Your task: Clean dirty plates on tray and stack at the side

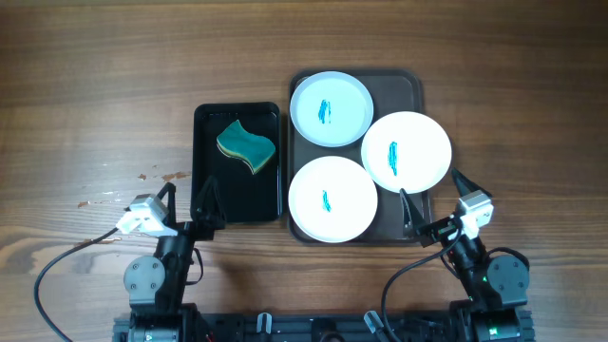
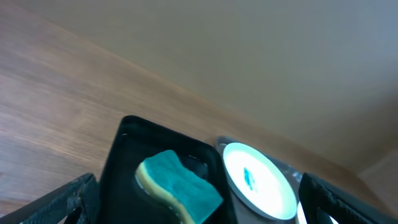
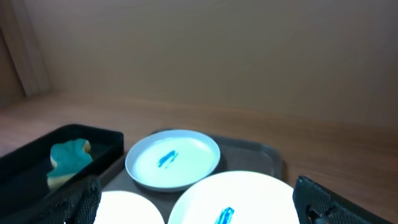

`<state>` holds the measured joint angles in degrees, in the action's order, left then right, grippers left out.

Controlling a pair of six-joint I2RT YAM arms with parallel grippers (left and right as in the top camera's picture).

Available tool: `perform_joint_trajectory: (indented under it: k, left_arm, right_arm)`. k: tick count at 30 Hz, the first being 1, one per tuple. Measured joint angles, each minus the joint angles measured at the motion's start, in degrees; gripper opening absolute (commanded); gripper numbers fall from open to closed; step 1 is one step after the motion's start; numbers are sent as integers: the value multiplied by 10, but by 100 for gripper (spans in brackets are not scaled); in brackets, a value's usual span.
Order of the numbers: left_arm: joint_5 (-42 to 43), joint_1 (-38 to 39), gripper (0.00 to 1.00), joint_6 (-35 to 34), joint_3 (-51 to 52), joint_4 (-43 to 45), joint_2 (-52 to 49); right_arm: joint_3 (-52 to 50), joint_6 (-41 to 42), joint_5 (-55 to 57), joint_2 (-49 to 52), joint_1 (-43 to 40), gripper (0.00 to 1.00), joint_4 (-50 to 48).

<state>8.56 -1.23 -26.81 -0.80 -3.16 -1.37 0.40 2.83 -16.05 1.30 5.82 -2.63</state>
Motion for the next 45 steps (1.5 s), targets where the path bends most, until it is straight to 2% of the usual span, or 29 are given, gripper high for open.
perform_joint_trajectory:
  k: [2, 5, 8, 11, 14, 17, 19, 23, 26, 27, 29, 30, 33, 35, 37, 40, 42, 43, 44, 45]
  left_arm:
    - [9, 0, 100, 0, 2, 41, -3]
    - [12, 0, 100, 0, -9, 90, -3]
    - [10, 0, 100, 1, -108, 16, -36]
    - [10, 0, 100, 2, -296, -164, -150]
    - [14, 0, 100, 4, -494, -341, -284]
    - [24, 0, 100, 5, -660, -472, -416]
    - [40, 0, 100, 4, -730, -499, -491]
    - [65, 0, 84, -12, -735, -583, -529]
    - [54, 0, 69, -36, -732, -664, -584]
    - [51, 0, 64, -42, -722, -666, -614]
    - [46, 6, 63, -52, -693, -643, -683]
    - [44, 16, 59, -56, -681, -617, -718]
    - [33, 62, 58, -98, -674, -497, -840]
    - [20, 89, 58, -121, -671, -427, -904]
    - [-8, 118, 54, -154, -670, -351, -968]
    - [-32, 135, 47, -181, -670, -291, -1026]
    - [-39, 135, 30, -190, -670, -264, -1066]
    - [-45, 135, 6, -194, -674, -270, -1075]
    - [-52, 135, 4, -196, -678, -278, -1081]
    - [-59, 135, 4, -198, -681, -286, -1087]
  right_arm:
    - [0, 20, -8, 2, 0, 100, -36]
    - [42, 35, -37, 4, 0, 100, -33]
    - [160, 36, -52, 39, 0, 100, -21]
    - [323, 40, -66, 134, 0, 100, 103]
    - [574, 43, -83, 341, 0, 100, 382]
    - [736, 50, -90, 500, 0, 100, 519]
    - [775, 70, -112, 574, 0, 100, 537]
    - [783, 86, -124, 662, 0, 100, 636]
    - [768, 90, -125, 695, 2, 100, 660]
    - [751, 91, -125, 695, 10, 99, 661]
    - [711, 101, -124, 695, 38, 87, 633]
    - [692, 112, -122, 695, 52, 83, 616]
    - [666, 138, -109, 696, 83, 78, 593]
    - [666, 143, -104, 696, 87, 77, 582]
    - [666, 146, -99, 696, 87, 77, 579]
    - [666, 150, -97, 696, 87, 77, 573]
    - [666, 150, -96, 696, 87, 77, 567]
    - [666, 150, -96, 696, 87, 77, 568]
    - [666, 150, -96, 696, 87, 76, 568]
    - [666, 150, -96, 696, 87, 71, 568]
